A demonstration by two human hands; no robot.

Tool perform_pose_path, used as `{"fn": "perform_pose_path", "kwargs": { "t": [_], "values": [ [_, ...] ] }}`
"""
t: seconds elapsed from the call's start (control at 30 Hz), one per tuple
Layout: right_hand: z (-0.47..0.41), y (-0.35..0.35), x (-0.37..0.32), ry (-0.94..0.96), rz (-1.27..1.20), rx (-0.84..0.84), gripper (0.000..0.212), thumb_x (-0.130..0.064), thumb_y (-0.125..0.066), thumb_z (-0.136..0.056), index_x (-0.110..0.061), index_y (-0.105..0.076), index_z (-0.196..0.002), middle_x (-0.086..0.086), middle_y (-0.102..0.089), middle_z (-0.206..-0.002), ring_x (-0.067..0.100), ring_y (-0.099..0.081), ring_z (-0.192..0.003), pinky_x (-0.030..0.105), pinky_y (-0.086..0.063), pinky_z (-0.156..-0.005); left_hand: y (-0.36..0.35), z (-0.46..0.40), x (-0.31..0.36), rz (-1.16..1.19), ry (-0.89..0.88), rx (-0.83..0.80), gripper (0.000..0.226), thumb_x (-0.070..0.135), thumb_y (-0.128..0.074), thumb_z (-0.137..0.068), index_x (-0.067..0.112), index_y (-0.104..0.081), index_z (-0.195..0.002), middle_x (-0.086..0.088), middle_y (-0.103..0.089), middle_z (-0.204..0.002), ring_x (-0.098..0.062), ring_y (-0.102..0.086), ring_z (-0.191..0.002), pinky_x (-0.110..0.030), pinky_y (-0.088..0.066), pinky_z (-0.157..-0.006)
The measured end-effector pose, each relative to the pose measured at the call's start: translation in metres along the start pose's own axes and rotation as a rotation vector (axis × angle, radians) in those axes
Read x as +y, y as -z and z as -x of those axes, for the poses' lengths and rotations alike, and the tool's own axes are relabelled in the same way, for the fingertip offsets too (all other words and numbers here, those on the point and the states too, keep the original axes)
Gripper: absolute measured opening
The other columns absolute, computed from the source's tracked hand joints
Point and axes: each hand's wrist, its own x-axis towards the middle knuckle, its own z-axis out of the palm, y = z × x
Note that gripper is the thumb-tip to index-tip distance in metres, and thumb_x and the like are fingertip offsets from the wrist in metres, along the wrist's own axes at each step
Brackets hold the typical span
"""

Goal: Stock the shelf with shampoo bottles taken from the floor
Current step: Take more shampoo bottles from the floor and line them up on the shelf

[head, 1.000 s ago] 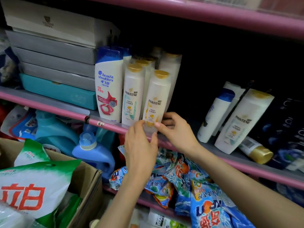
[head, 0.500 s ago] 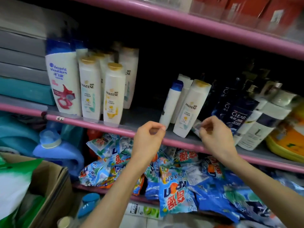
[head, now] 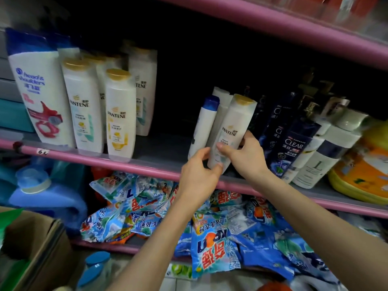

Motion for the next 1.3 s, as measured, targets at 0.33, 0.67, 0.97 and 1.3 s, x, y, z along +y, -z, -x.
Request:
{"fn": "perform_pose_path", "kwargs": {
  "t": [0.33, 0.67, 0.97, 1.3],
  "values": [
    [0.060, 0.005, -0.049, 0.203, -0.221, -0.172, 0.045, -0.028, -0.077, -0.076, -0.028, -0.055, -0.116, -0.011, -0.069, -0.108, 0.002, -0.066, -0.098, 0.035, -0.057, -0.086, 0.025, 0.022, 0.012, -0.109, -0.224, 0.162, 0.052, 0.035, -0.069, -0.075, 0.039, -0.036, -0.115, 0.011, -0.056, -0.103, -0.009, -0.058, -0.088, -0.030, -0.053, -0.064],
    [0.077, -0.006, -0.108, 0.432, -0.314, -0.090, 0.077, -0.020, -0.071, -0.084, -0.046, -0.026, -0.140, -0.020, -0.065, -0.103, 0.006, -0.071, -0.072, 0.039, -0.061, -0.068, 0.079, 0.060, 0.002, -0.190, -0.155, 0.317, 0.041, 0.042, -0.067, -0.067, 0.036, -0.040, -0.096, 0.010, -0.061, -0.081, -0.011, -0.061, -0.070, -0.041, -0.053, -0.056],
    [0.079, -0.026, -0.127, 0.465, -0.199, -0.115, 0.043, -0.020, -0.069, -0.085, -0.042, -0.048, -0.115, -0.005, -0.066, -0.097, 0.014, -0.067, -0.091, 0.038, -0.059, -0.071, 0.099, 0.068, -0.003, -0.225, -0.116, 0.311, 0.046, 0.040, -0.065, -0.065, 0.033, -0.033, -0.097, 0.008, -0.058, -0.083, -0.013, -0.059, -0.068, -0.040, -0.052, -0.052],
    [0.086, -0.047, -0.099, 0.080, -0.340, -0.366, 0.048, -0.025, -0.079, -0.074, -0.018, -0.058, -0.116, -0.002, -0.073, -0.105, 0.007, -0.071, -0.088, 0.024, -0.058, -0.071, 0.097, 0.063, 0.005, -0.200, -0.092, 0.271, 0.043, 0.051, -0.063, -0.070, 0.033, -0.031, -0.093, 0.007, -0.060, -0.083, -0.017, -0.061, -0.070, -0.040, -0.052, -0.054]
  ]
}}
